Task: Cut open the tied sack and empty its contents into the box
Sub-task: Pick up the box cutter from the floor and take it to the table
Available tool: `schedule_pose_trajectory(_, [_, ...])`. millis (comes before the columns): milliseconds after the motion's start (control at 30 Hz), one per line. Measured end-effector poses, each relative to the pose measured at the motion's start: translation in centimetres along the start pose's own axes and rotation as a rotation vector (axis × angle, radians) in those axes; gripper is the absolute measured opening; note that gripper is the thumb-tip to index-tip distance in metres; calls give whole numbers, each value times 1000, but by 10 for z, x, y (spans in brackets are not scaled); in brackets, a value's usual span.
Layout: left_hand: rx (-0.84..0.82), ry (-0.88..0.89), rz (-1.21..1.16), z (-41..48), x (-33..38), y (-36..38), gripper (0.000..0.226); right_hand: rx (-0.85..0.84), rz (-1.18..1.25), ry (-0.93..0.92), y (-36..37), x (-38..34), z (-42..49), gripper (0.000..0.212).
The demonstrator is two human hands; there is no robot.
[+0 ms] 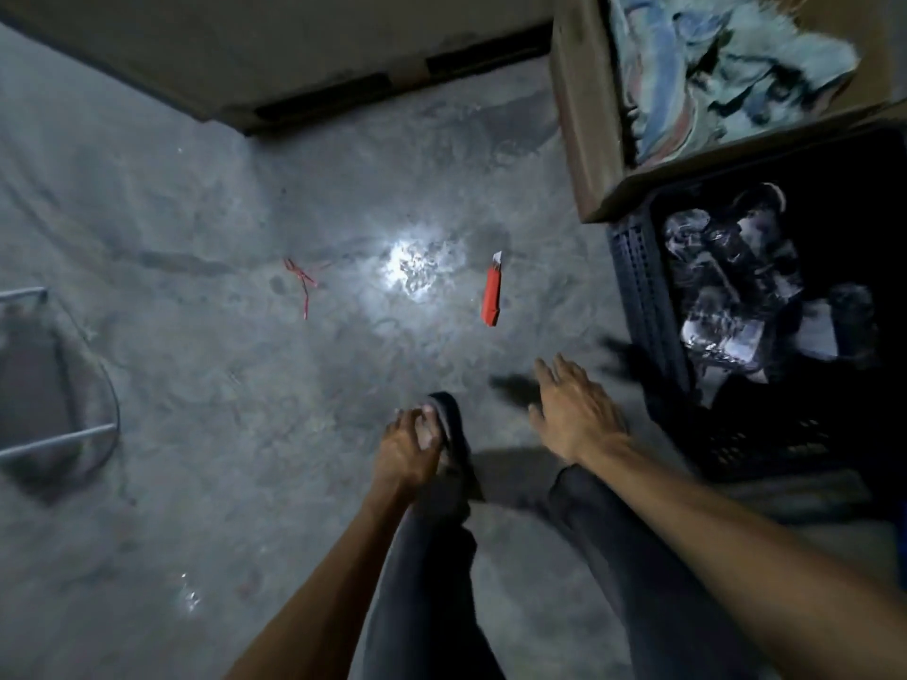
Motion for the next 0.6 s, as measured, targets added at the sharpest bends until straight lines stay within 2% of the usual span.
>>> schedule_pose_trajectory(167, [97,30,74,127,-44,5,87,86,89,54,44,-7,114,69])
schedule_pose_trajectory(267, [82,111,100,216,-34,17,77,205,164,125,62,8,203,65])
schedule_pose_trajectory(400, [223,285,121,325,-16,30,81,485,280,345,76,39,297,58])
schedule_pose_trajectory(533, [313,334,122,389,-3,52,78,720,370,453,94,59,348,69])
schedule_pose_trajectory(600, [343,370,107,404,-2,62,77,780,370,454,98,64,363,67])
Point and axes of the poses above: each hand's wrist, its own z-axis towards the middle knuckle, its own y-axis out of the palm, x = y × z, the point moved 9 cm from there along z, towards the middle knuckle, and after that the axes turned 10 degrees about -y, right-handed, at the moved point
